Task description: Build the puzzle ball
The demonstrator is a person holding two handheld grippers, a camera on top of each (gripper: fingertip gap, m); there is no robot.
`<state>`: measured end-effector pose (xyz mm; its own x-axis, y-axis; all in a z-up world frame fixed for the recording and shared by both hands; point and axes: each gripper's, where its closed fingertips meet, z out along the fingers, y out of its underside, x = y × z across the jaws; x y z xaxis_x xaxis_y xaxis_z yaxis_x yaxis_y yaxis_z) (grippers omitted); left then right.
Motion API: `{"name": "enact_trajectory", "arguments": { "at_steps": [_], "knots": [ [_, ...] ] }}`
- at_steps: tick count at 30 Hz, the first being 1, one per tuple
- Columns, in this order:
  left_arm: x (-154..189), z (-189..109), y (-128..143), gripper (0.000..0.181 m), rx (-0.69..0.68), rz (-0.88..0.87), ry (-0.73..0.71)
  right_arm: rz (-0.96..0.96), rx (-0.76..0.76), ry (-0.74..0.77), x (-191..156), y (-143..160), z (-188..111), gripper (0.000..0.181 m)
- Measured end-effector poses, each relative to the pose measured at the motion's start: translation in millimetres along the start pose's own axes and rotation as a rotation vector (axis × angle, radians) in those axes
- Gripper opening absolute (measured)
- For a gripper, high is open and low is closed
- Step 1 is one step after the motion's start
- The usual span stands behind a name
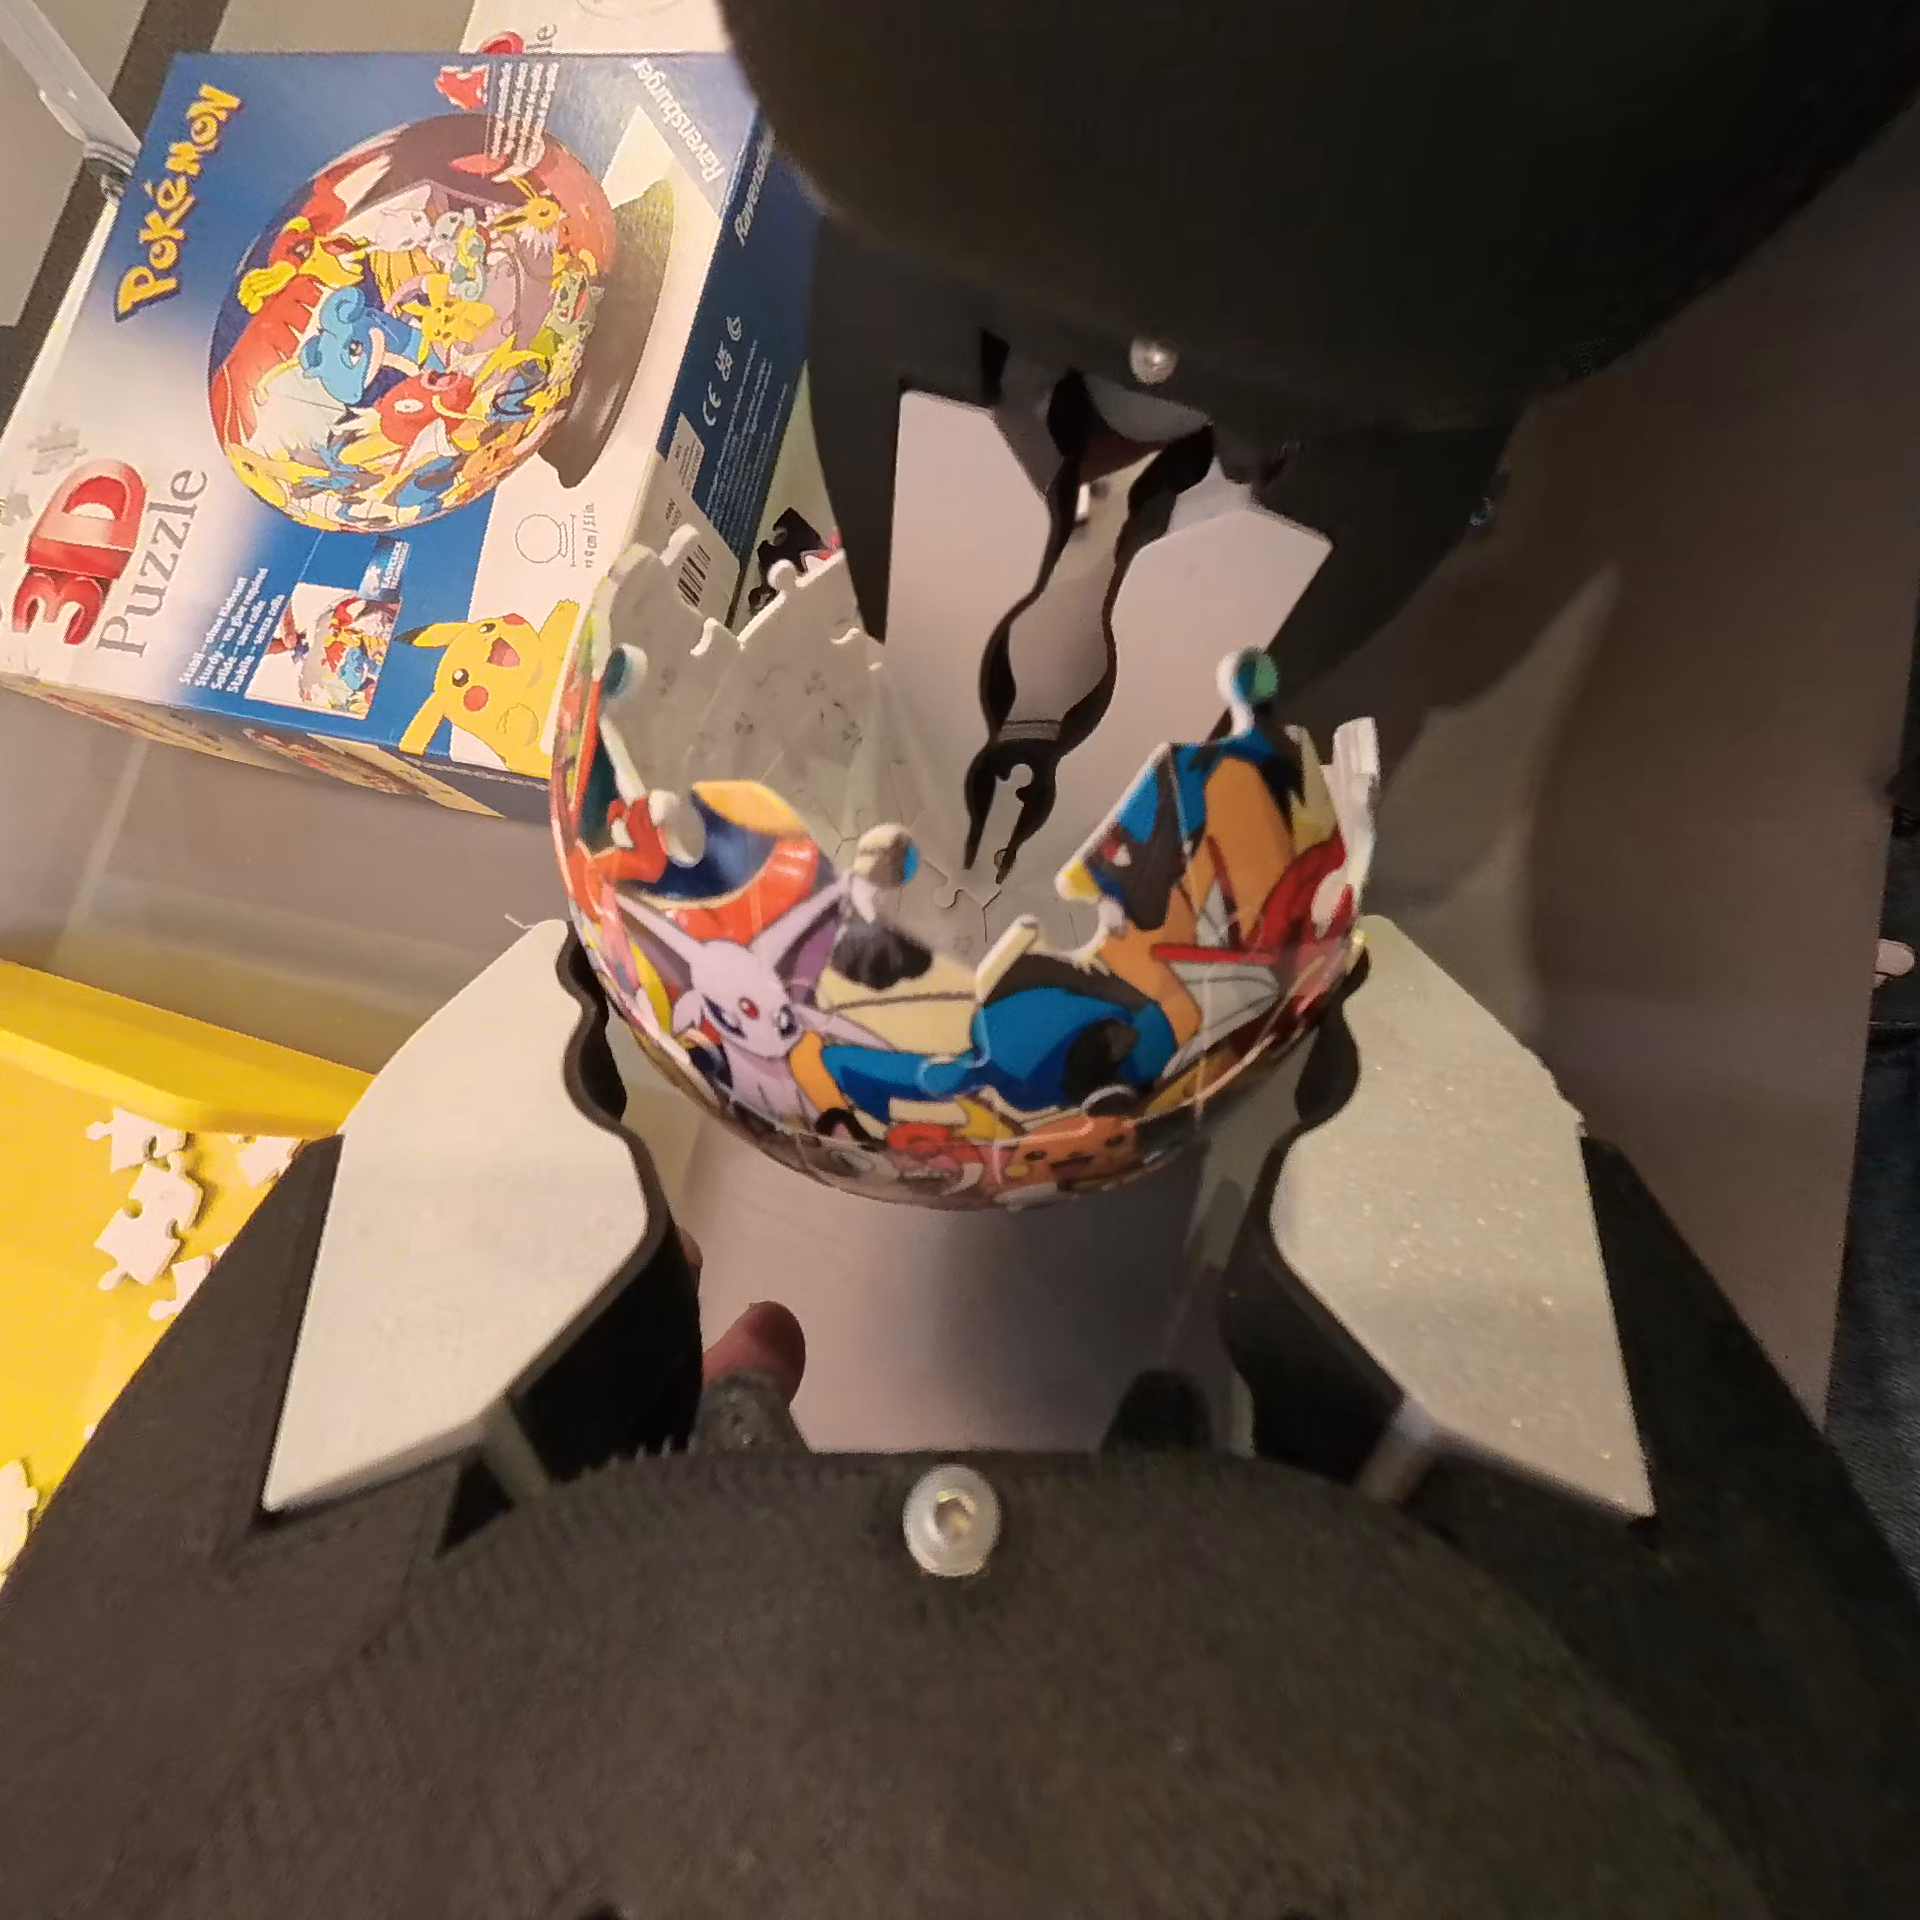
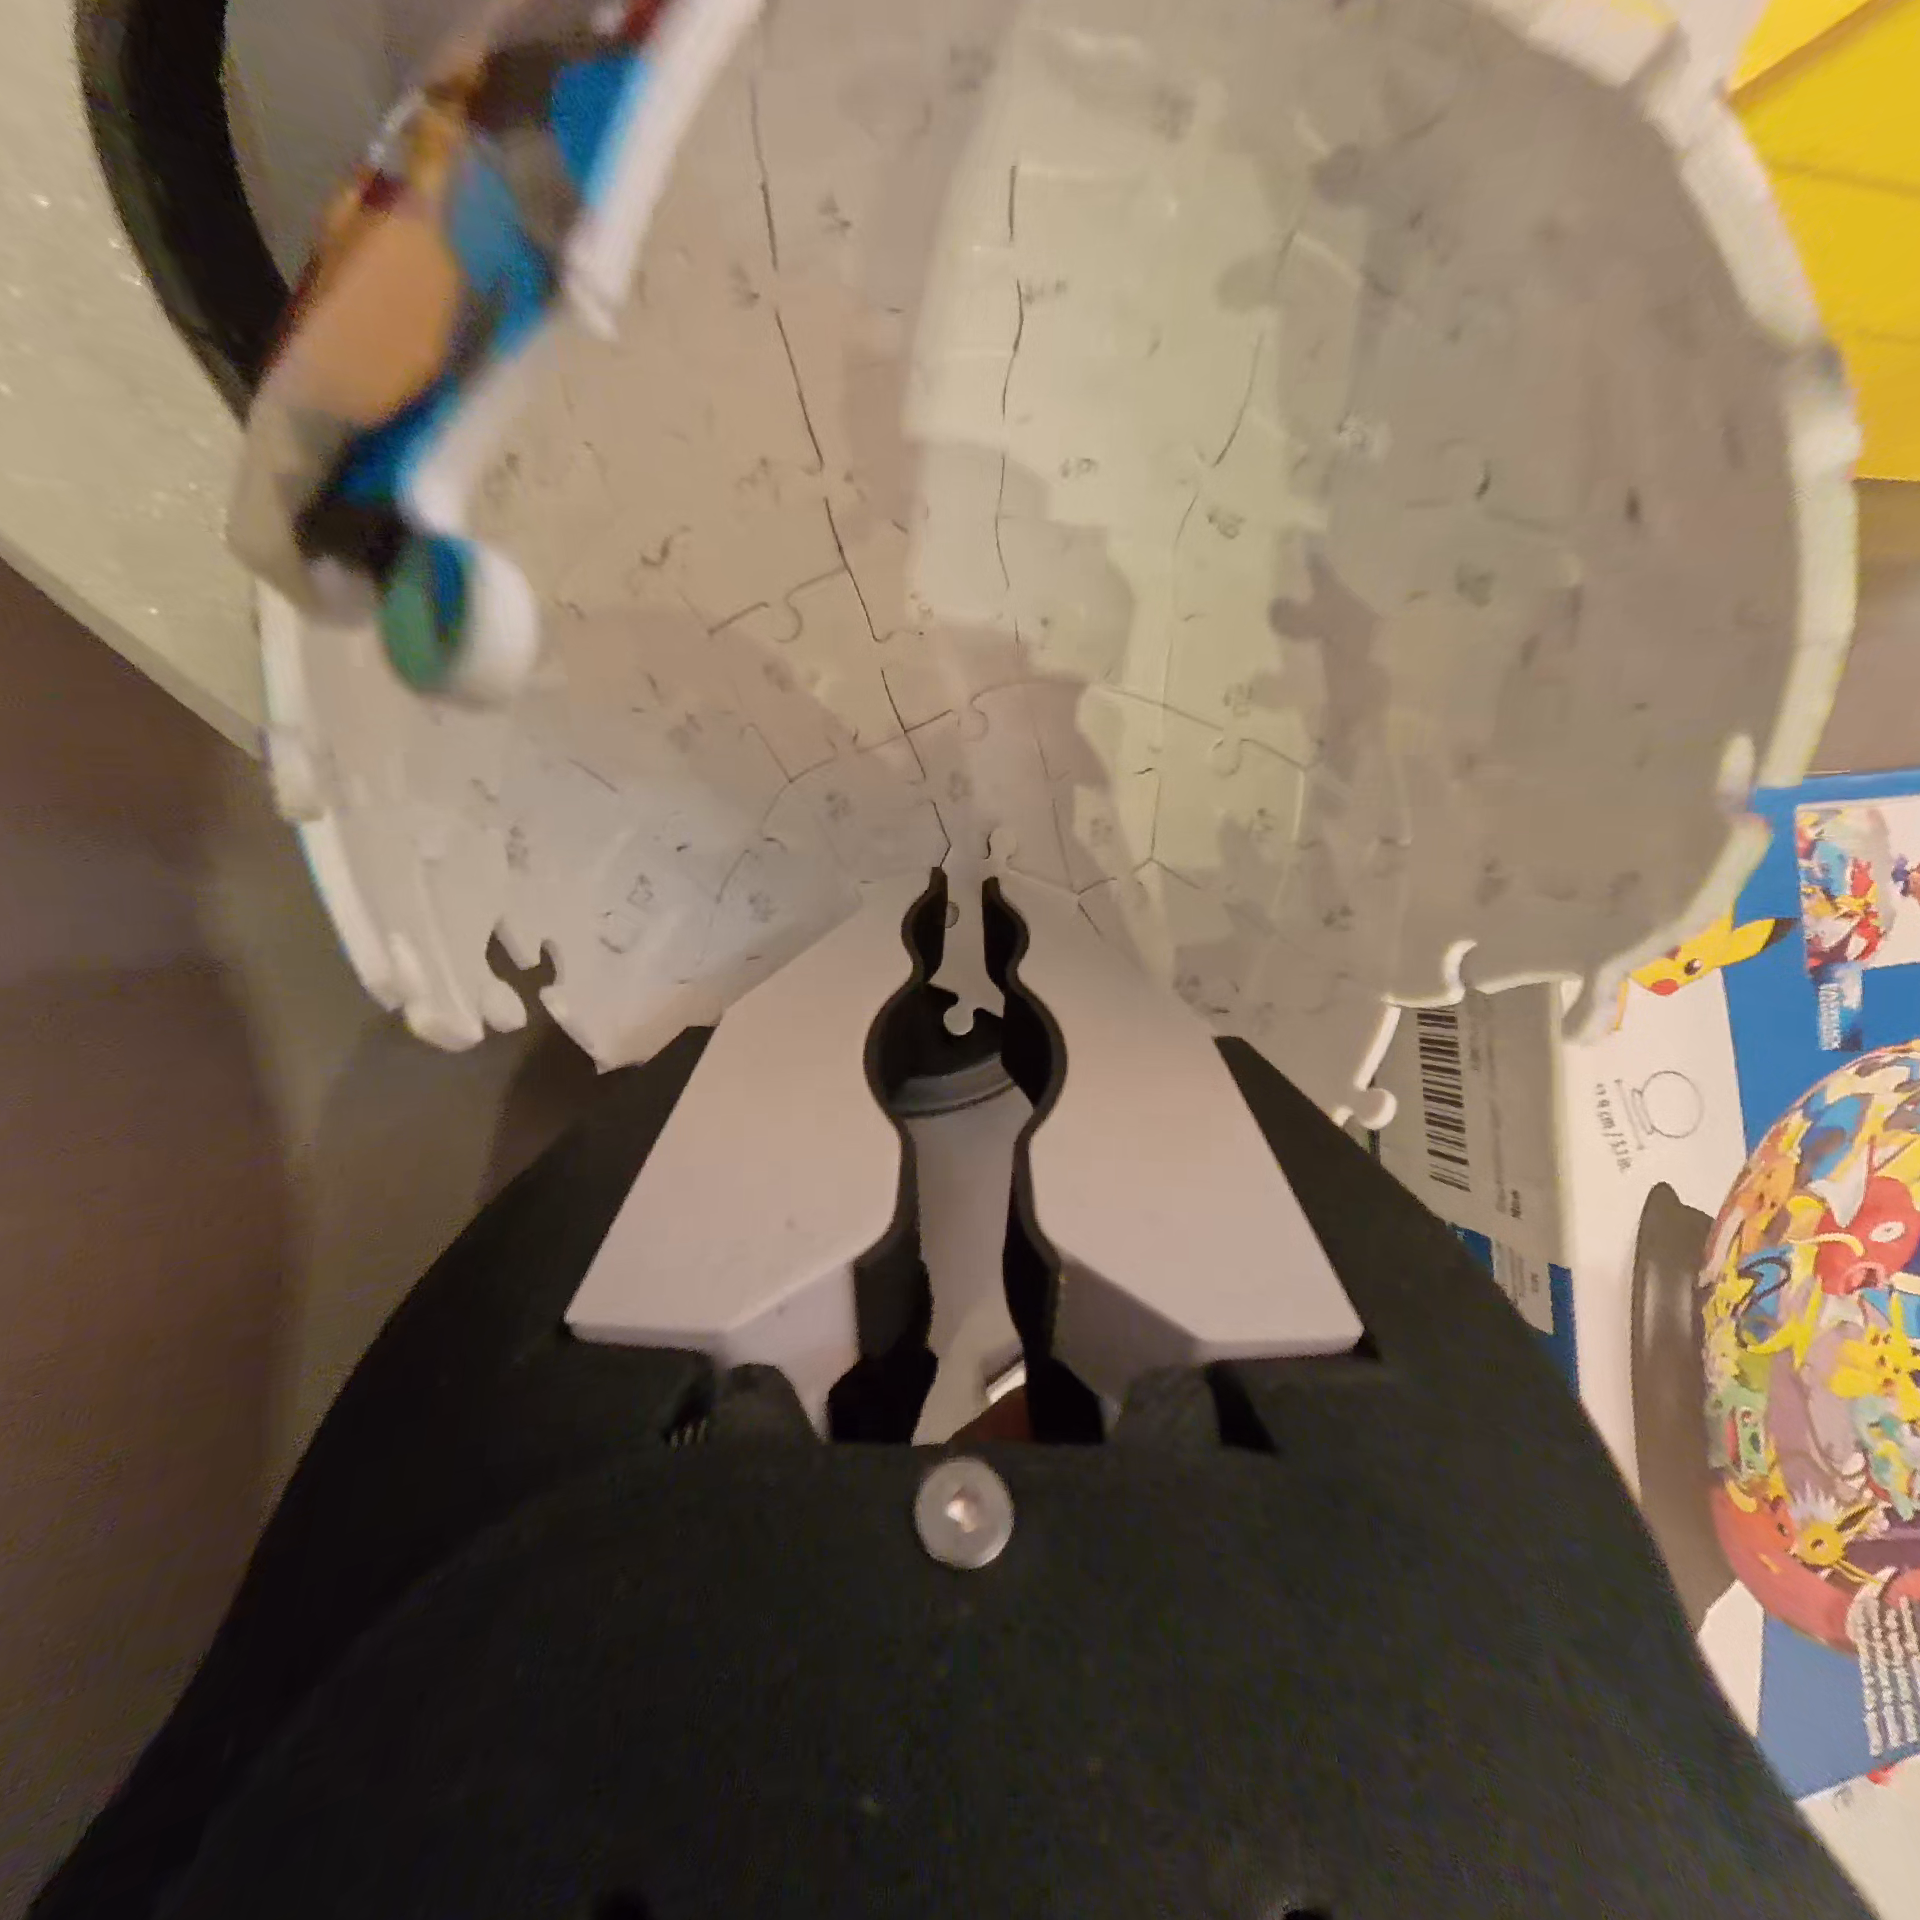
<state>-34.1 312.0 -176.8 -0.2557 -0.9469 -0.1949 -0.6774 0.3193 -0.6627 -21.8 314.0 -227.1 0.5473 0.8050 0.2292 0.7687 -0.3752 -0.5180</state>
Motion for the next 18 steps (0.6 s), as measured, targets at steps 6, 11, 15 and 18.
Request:
{"name": "enact_trajectory", "arguments": {
  "at_steps": [6, 11, 15, 18],
  "knots": [
    [-1, 0, 0, 0.127, -0.007, 0.004, 0.003, 0.051, -0.023, -0.020, 4, 1, 1, 0.000],
    [-1, 0, 0, 0.127, -0.007, 0.005, 0.002, 0.065, -0.031, -0.027, 5, 1, 1, 0.000],
    [-1, 1, 0, 0.127, -0.006, 0.008, 0.002, 0.017, 0.000, 0.043, 9, -2, 2, 0.000],
    [-2, 2, 0, 0.127, -0.006, 0.008, -0.002, 0.001, -0.007, 0.064, 11, 1, 3, 0.000]
  ]
}}
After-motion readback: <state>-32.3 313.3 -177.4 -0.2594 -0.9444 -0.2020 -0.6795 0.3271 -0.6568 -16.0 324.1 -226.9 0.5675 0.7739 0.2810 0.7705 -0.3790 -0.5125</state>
